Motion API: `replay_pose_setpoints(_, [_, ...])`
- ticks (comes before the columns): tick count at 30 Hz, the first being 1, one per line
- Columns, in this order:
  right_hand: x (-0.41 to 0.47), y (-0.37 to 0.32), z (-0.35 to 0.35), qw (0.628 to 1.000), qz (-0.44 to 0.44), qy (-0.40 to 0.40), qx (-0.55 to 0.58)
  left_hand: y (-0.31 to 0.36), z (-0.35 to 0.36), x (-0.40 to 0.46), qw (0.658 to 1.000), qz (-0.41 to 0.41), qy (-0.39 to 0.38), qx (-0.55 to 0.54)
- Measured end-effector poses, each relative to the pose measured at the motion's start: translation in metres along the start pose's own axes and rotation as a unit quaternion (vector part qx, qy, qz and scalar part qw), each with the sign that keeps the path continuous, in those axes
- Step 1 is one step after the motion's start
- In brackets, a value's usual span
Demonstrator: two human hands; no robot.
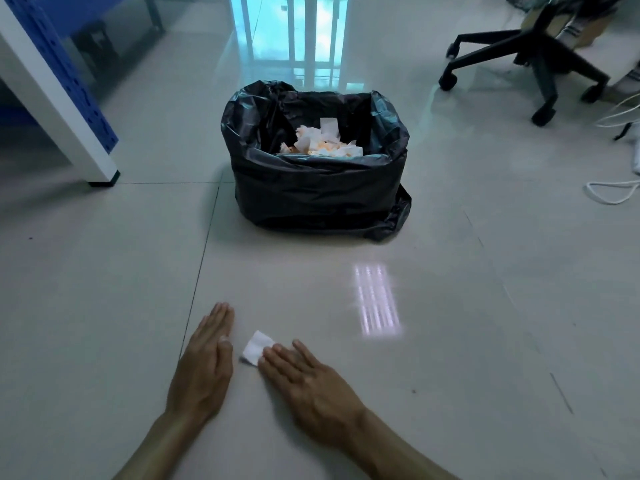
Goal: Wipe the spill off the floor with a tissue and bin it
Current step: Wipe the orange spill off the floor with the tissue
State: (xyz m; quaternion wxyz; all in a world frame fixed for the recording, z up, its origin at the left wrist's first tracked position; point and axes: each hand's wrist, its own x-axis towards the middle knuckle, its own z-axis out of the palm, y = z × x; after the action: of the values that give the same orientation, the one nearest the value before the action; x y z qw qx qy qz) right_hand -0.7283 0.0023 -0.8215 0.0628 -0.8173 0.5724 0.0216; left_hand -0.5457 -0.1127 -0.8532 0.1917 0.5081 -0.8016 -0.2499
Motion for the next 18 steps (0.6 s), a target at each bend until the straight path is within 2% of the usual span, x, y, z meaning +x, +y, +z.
replay_pose_setpoints(2, [-0.023,0.031,-0.004,0.998,0.062,0.032,-0.001,0.002,0.001,-0.002,1.000,-0.005,-0.004,0.011])
replay_pose_setpoints(4, [-0.049,0.067,-0.010,0.981,0.182,0.072,-0.014,0.001,0.000,-0.002,1.000,-0.010,-0.016,0.010])
replay_pose_setpoints(6, [-0.082,0.104,-0.012,0.956,0.289,0.050,-0.032,0.002,0.001,-0.006,0.999,-0.013,-0.037,0.009])
replay_pose_setpoints(9, [-0.120,0.131,-0.008,0.917,0.399,0.029,-0.005,0.000,0.000,-0.022,0.999,-0.010,-0.047,0.001])
replay_pose_setpoints(14, [-0.100,0.111,-0.002,0.890,0.453,0.039,0.048,0.001,0.000,-0.045,0.998,-0.003,-0.061,0.003])
replay_pose_setpoints(16, [-0.075,0.083,-0.005,0.911,0.403,0.053,0.074,0.002,-0.001,-0.048,0.998,0.001,-0.065,0.004])
replay_pose_setpoints(18, [-0.055,0.047,-0.001,0.948,0.299,0.090,0.055,0.003,-0.003,-0.051,0.998,-0.001,-0.061,-0.009])
